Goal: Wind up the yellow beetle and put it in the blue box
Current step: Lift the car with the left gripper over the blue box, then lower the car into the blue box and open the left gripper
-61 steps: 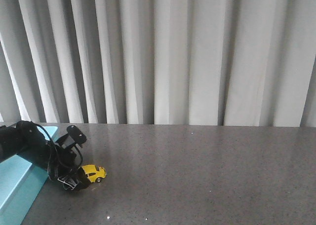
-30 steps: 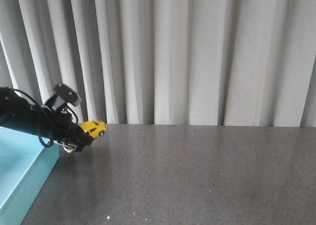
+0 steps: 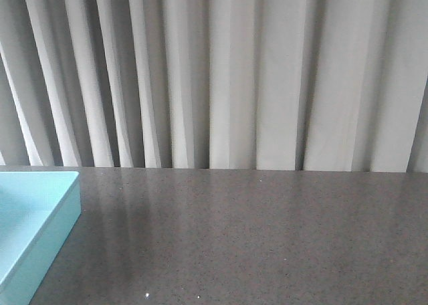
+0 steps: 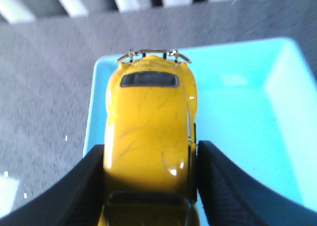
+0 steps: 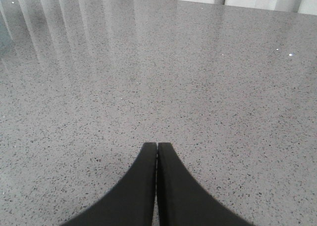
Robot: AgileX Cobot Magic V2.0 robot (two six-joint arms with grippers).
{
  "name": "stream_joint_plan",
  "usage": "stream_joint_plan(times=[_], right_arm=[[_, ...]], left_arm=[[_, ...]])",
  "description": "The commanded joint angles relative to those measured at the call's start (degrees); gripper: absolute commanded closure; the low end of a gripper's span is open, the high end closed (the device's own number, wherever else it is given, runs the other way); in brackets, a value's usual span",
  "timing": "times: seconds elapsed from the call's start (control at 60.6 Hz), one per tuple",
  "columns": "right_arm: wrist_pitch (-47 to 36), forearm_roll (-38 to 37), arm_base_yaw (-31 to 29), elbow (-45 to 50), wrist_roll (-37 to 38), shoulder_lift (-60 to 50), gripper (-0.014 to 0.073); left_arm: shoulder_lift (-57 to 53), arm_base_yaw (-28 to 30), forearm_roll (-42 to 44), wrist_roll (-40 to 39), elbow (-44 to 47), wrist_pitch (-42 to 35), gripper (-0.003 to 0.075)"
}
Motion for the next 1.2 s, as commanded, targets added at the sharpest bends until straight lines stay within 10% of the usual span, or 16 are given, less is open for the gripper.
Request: stream_joint_plan(times=[0.0,0.429,0.858,1.188], right_arm=[[-3.9,0.8,-0.3,-1.5,-0.3,0.2,0.0601],[-3.9,0.8,-0.3,-1.5,-0.3,0.2,0.0601],[-3.9,0.7,-0.3,-1.5,-0.3,0.2,0.0601],[-3.9,0.7,-0.3,-1.5,-0.3,0.2,0.0601]], left_arm=[[-1.1,0.0,-0.9,-2.1,3.2,-6.6,0.0724],[6.0,-3.5,-8.0,3.8,7.1,-5.7,0.0661],[8.2,-3.5,-14.3,3.7,7.1,-2.7,0.0274],[4.7,-3.5,-18.7,3.7,6.8,-2.5,0.0272]])
